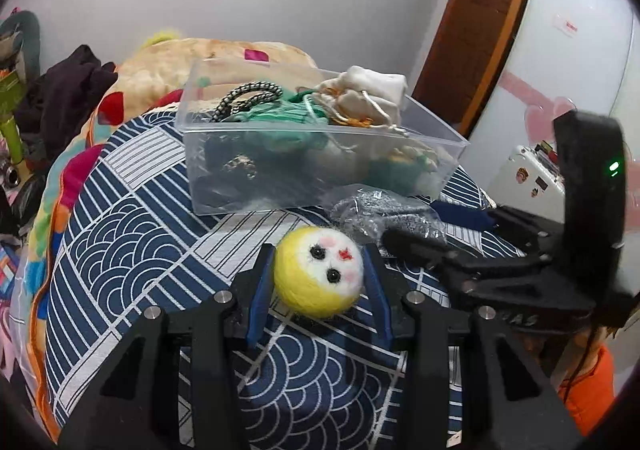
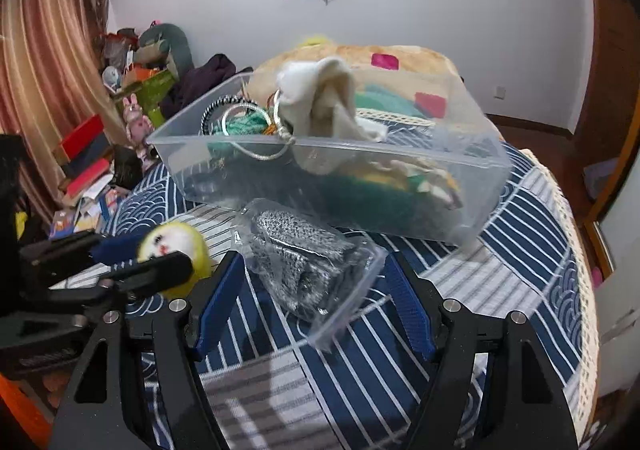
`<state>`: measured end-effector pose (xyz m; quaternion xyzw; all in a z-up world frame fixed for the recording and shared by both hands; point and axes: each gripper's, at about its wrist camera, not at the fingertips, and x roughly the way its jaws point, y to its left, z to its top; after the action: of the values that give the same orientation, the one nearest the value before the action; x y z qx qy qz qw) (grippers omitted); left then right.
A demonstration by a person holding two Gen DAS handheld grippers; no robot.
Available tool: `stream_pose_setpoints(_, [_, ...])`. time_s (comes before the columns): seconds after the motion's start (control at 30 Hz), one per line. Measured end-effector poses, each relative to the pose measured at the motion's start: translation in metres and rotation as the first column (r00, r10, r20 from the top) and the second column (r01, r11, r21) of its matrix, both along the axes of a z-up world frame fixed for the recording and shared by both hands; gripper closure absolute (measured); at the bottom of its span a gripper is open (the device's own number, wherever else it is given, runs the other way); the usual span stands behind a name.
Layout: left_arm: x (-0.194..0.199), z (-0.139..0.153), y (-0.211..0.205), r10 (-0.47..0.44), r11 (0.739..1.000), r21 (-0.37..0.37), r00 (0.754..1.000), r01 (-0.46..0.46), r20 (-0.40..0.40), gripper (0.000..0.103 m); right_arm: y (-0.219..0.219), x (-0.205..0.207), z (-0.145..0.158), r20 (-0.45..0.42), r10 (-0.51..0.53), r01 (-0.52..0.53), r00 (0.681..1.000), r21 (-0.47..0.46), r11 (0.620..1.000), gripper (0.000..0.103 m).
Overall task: Organize soft objects
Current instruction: 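Grasp the yellow felt ball with the left gripper while the right grasps the plastic bag, then drop the yellow ball into the box with the left gripper while the right drops the plastic bag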
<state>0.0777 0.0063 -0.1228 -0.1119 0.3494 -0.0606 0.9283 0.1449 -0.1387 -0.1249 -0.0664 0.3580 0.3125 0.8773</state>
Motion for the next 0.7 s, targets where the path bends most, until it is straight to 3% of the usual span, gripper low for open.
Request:
stream_pose_setpoints(0.07, [0.000,0.000,0.001,0.004,1.000,-0.002,1.000,-0.004,0.001,0.060,0.007,0.003,-0.008,-0.024,0.019,-0.020,1.000,-0.023,1.000,0.036])
stream_pose_setpoints(0.17, [-0.002,0.002,-0.001,0.005,1.000,-0.002,1.000,-0.005,0.005,0.060,0.009,0.003,-0.014,-0.039,0.022,-0.024,0.999,-0.038,0.999,0.059])
stream_pose_setpoints(0.27, [-0.003,0.005,-0.002,0.005,1.000,0.003,1.000,-0.005,0.014,0.060,0.002,0.000,-0.010,-0.035,0.020,-0.020,0.999,-0.015,1.000,0.070])
stream_pose_setpoints(0.47, [-0.006,0.021,0.002,0.013,1.000,0.012,0.999,-0.014,0.051,0.060,-0.007,-0.011,0.006,0.018,0.023,-0.024,1.000,0.016,1.000,0.076])
stream_pose_setpoints(0.7, [-0.002,0.059,0.008,0.032,0.999,0.037,0.988,-0.038,0.149,0.060,-0.019,-0.024,0.045,0.133,0.014,-0.023,0.991,0.066,0.998,0.076])
